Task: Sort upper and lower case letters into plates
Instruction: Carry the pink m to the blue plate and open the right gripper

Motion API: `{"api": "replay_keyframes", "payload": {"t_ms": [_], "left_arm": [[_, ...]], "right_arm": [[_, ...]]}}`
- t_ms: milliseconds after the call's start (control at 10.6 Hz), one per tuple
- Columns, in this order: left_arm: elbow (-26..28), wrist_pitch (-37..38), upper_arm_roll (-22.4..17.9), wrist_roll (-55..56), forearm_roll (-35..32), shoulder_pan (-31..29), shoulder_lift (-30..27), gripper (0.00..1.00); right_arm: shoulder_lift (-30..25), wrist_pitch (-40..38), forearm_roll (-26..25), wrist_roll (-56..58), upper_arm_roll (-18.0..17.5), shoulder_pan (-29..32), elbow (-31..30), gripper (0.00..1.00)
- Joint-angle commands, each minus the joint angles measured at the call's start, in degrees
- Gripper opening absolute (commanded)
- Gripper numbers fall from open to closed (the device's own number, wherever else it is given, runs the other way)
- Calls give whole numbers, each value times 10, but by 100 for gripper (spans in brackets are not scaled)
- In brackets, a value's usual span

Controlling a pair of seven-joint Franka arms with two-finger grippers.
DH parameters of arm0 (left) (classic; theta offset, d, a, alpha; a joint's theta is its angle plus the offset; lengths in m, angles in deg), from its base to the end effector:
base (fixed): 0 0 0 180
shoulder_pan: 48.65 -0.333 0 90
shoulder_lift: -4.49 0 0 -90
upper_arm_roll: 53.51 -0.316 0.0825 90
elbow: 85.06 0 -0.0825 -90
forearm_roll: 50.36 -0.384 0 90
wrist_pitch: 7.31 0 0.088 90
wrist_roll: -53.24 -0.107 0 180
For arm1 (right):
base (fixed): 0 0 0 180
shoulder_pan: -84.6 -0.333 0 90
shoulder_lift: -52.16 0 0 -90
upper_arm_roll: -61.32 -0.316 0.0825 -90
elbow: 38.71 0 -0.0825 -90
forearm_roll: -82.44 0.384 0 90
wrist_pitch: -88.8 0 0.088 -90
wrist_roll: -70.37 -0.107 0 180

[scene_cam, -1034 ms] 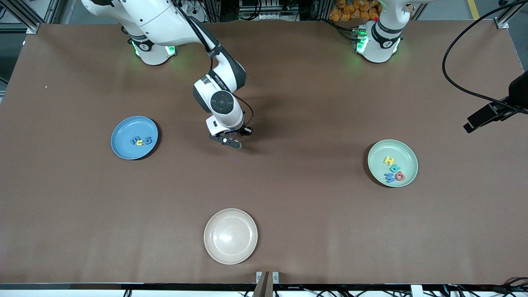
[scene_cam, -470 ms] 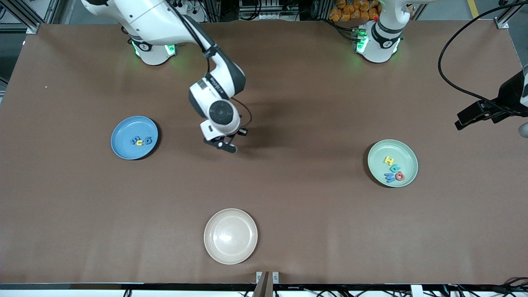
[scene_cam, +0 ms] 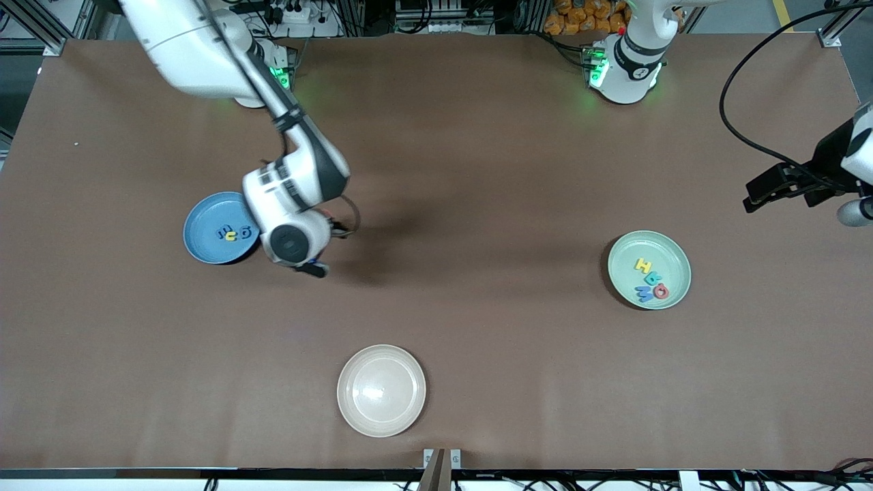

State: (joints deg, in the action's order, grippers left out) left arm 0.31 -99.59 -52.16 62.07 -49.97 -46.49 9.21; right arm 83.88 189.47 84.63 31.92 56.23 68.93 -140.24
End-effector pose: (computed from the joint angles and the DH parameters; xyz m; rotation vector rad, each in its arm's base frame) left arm 0.5833 -0.0359 0.6195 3.1249 0.1456 0.0580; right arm 0.5508 0.2098 0.2192 2.7945 -0.4601 -0.7776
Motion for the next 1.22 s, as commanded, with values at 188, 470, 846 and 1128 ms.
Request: {"api": "replay_keyframes", "payload": {"t_ms": [188,470,846,1128], "left_arm": [[14,-7,12,-13,3,8,-2,100],[19,-4,19,-11,-5,4,-2,100],[39,-2,18,-7,-5,-5,-2,100],[42,-2,18,-4,-4,-2,-2,100]], "right_arm": [[-11,-21,-35,242,-8,143,-30,4],[-4,-21,-76,354,-9,204,-42,4],[16,-14,-94,419,-9,237,-62,5],[19,-14,-93,438,-9,247,-60,73]]}}
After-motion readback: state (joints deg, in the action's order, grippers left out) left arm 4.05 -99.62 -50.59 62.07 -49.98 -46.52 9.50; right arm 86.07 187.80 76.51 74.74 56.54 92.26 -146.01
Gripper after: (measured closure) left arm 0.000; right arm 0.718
